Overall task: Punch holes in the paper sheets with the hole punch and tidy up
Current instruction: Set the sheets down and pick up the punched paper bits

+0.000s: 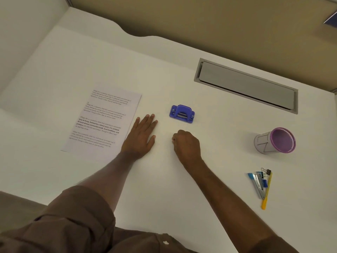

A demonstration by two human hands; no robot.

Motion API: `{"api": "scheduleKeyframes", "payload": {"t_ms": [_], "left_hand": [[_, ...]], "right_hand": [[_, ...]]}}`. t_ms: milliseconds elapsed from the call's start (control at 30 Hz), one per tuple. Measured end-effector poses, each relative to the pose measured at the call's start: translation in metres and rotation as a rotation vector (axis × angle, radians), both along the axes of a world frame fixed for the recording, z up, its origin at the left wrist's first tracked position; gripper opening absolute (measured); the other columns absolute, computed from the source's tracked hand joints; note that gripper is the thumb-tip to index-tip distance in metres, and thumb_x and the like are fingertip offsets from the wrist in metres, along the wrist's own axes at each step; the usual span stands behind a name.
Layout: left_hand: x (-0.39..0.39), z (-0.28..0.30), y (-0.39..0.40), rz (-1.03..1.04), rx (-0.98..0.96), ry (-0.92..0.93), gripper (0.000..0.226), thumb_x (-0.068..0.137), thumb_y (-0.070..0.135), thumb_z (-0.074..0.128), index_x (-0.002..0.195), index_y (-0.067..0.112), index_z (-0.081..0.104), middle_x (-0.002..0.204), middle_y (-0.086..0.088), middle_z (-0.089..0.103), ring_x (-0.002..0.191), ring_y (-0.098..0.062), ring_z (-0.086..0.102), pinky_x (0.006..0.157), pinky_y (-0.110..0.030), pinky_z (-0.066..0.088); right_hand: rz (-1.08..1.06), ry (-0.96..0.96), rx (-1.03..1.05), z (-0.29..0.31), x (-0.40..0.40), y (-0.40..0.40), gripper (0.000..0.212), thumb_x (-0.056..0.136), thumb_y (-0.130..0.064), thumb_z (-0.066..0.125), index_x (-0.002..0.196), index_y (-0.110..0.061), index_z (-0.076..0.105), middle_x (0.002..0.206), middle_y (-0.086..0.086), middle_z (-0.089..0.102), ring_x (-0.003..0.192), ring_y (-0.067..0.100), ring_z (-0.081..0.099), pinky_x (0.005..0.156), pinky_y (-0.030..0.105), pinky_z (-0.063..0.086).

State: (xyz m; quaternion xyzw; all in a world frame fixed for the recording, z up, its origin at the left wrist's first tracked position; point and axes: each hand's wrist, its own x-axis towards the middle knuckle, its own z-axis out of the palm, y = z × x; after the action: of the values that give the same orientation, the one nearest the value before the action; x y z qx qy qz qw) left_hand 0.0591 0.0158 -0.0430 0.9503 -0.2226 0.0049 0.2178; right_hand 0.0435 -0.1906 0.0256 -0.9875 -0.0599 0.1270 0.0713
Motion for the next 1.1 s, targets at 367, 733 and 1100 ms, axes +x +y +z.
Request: {"api": "scheduleKeyframes", "payload": {"t_ms": [367,733,1100], "left_hand": [[0.000,0.001,0.000,0.000,0.010,0.005,0.058,0.101,0.029,0.037,0.156,0.010,0.032,0.167,-0.008,0.023,0.156,-0.024,0.018,0.128,-0.050,0.015],[-0.001,0.004,0.000,0.004,0.013,0.037,0.058,0.100,0.028,0.037,0.156,0.009,0.033,0.167,-0.007,0.023,0.156,-0.024,0.018,0.128,-0.049,0.013],[0.001,-0.002,0.001,-0.006,0.008,0.018,0.060,0.099,0.031,0.034,0.155,0.008,0.035,0.166,-0.008,0.025,0.155,-0.026,0.021,0.126,-0.053,0.016]], "right_hand": [[0.106,-0.020,-0.095,-0.004,-0.003,0.002,0.016,0.089,-0.001,0.046,0.098,-0.007,0.058,0.102,0.010,0.060,0.092,0.029,0.059,0.060,0.036,0.037],[-0.703,0.084,0.882,-0.010,-0.013,-0.035,0.009,0.085,-0.009,0.062,0.079,-0.010,0.069,0.075,-0.001,0.068,0.064,0.014,0.061,0.055,0.027,0.052],[-1.144,-0.285,1.212,0.060,-0.008,-0.148,0.014,0.083,-0.011,0.062,0.074,-0.017,0.071,0.065,0.000,0.063,0.056,0.013,0.060,0.043,0.022,0.045]]}}
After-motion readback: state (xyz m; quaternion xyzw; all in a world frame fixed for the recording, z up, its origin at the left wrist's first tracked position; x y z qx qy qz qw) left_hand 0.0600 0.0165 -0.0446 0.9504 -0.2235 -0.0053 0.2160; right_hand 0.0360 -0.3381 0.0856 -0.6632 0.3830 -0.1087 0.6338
